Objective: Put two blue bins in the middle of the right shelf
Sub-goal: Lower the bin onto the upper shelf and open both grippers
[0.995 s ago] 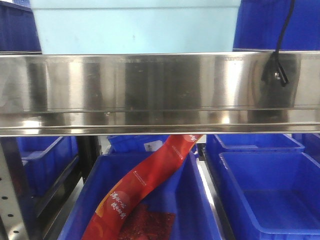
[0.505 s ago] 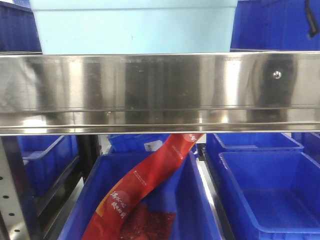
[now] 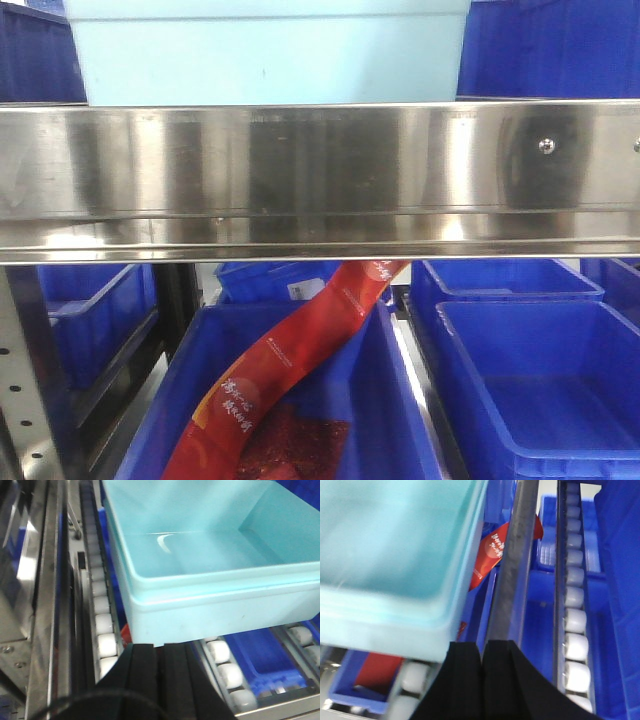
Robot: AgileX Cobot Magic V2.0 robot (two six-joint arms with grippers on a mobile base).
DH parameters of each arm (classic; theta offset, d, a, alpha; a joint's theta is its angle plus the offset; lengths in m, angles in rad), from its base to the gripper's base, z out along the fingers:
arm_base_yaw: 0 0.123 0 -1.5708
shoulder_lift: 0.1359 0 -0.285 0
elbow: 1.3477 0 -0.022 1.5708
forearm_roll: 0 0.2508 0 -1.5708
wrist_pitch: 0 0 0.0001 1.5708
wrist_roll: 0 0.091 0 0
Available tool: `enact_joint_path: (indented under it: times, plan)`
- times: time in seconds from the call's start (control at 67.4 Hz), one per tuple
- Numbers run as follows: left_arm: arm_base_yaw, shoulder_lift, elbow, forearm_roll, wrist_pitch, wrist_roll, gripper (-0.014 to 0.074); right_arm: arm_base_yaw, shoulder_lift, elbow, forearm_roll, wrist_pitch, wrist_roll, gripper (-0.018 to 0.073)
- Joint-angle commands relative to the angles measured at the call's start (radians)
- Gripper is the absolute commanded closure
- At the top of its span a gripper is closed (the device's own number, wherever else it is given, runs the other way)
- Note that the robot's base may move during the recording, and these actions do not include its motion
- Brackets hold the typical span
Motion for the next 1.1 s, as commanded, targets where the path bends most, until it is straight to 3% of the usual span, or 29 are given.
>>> enact_joint_path:
  times: [0.0, 0.252, 0.52, 0.831, 1.084]
  plan:
    - [-0.004, -0.091, 0.108, 0.021, -0.110, -0.007, 0.0707, -0.001, -0.086, 0.136, -0.046, -0.143, -0.006, 0.0721]
    - [0.023, -0.307, 0.395, 0.047, -0.278, -0.009, 0.0707, -0.001, -0.311, 0.528, -0.083, -0.395, -0.006, 0.0721]
    - [0.106, -0.488, 0.577, 0.081, -0.300, -0.007, 0.0707, -0.001, -0.570, 0.792, -0.083, -0.489, -0.006, 0.0721]
    - [0.107, -0.651, 0.659, 0.096, -0.283, 0.002, 0.0707, -0.001, -0.979, 0.964, -0.083, -0.497, -0.006, 0.0721]
    - [0.107, -0.669, 0.659, 0.096, -0.281, 0.002, 0.0707, -0.001, -1.223, 0.989, -0.083, -0.468, -0.006, 0.0721]
